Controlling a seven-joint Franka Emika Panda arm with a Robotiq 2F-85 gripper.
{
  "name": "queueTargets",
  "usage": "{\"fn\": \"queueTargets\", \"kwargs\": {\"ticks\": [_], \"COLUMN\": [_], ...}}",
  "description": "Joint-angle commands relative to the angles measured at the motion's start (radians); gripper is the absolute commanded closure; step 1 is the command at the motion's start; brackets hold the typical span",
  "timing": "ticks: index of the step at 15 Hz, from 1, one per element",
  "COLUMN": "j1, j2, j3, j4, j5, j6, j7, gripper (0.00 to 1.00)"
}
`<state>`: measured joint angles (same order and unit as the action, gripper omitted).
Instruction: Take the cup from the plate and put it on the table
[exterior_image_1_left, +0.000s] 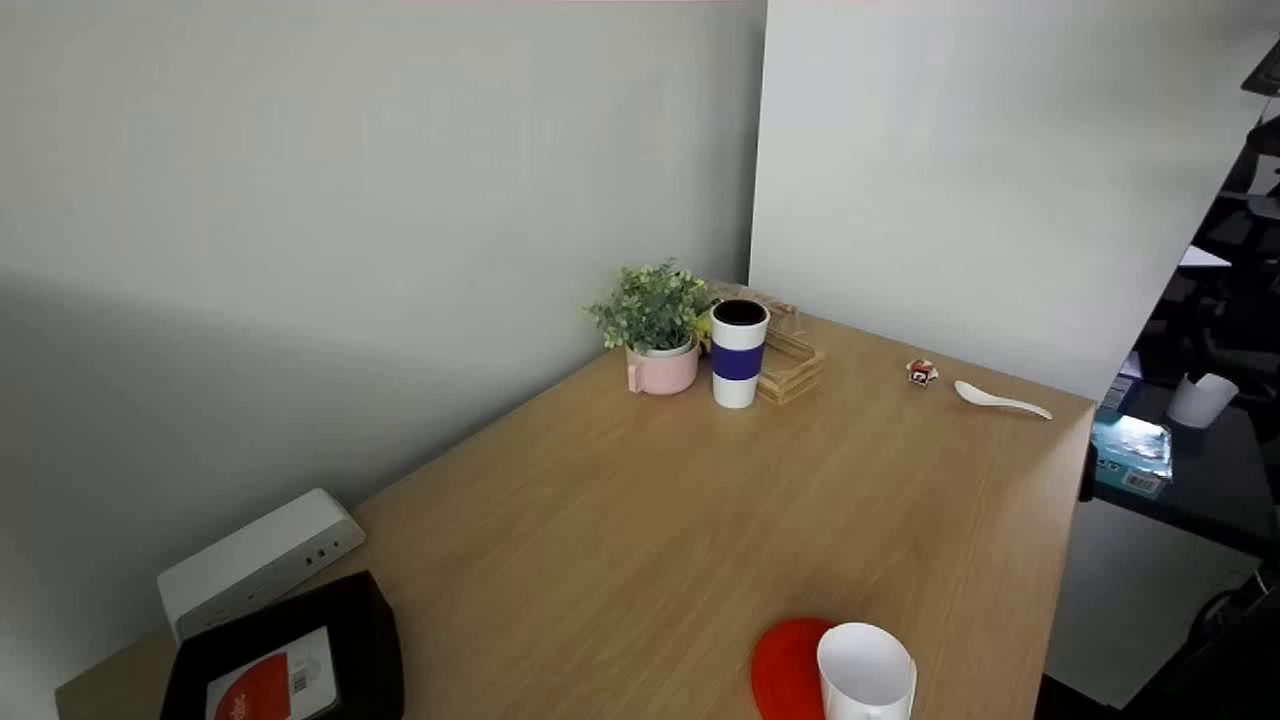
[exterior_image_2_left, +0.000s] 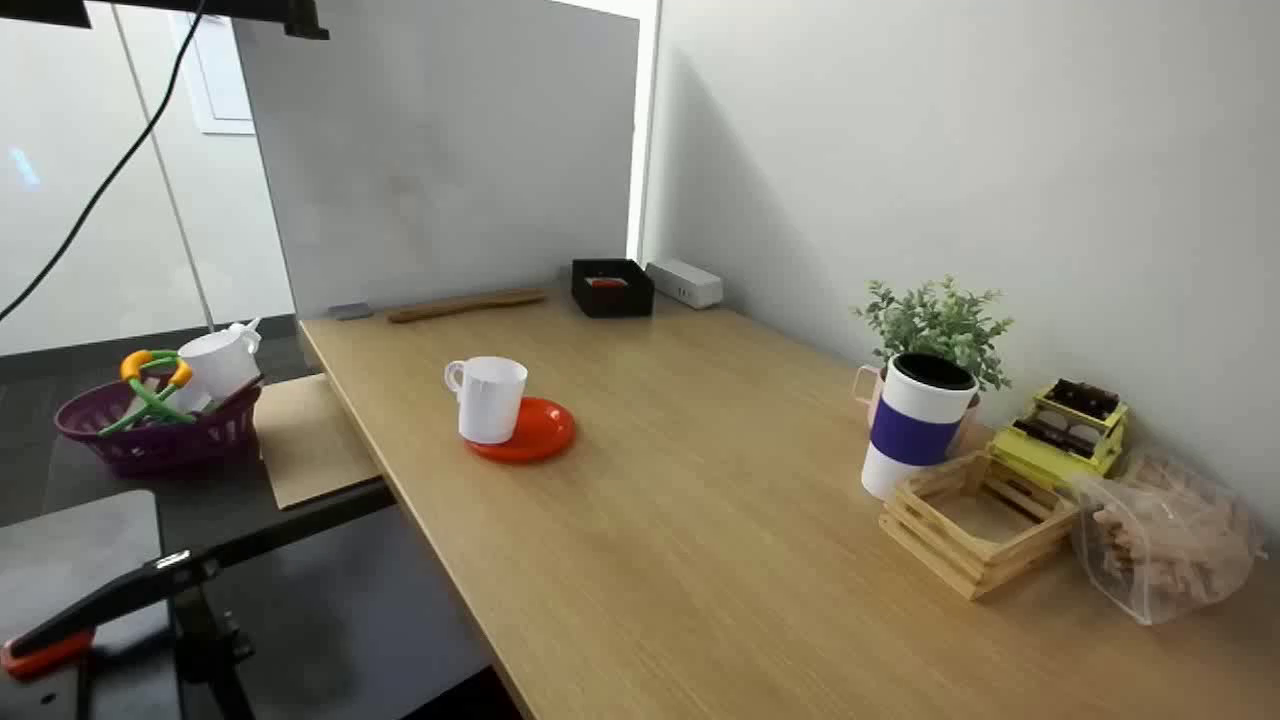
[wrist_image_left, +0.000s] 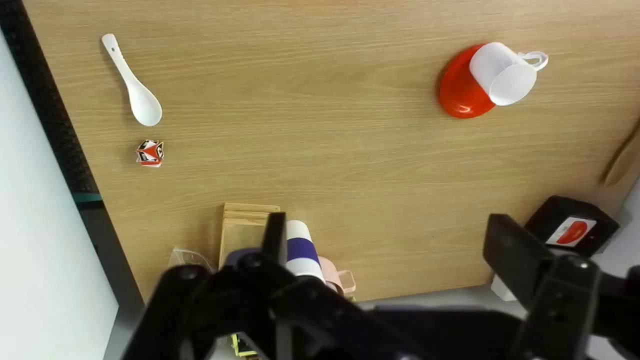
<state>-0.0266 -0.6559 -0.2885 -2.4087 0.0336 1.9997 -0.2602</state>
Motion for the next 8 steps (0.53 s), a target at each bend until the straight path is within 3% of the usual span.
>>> {"fn": "queueTargets", "kwargs": {"ticks": [1, 8], "j1": [-0.024, -0.019], "j2": [0.005, 0.014], "j3": [0.018, 0.017], "j4": [0.002, 0.008], "j5": [0.015, 0.019], "j6": [-0.002, -0.003], "j7": [-0.013, -0.016], "gripper": [0.00, 0.00]}}
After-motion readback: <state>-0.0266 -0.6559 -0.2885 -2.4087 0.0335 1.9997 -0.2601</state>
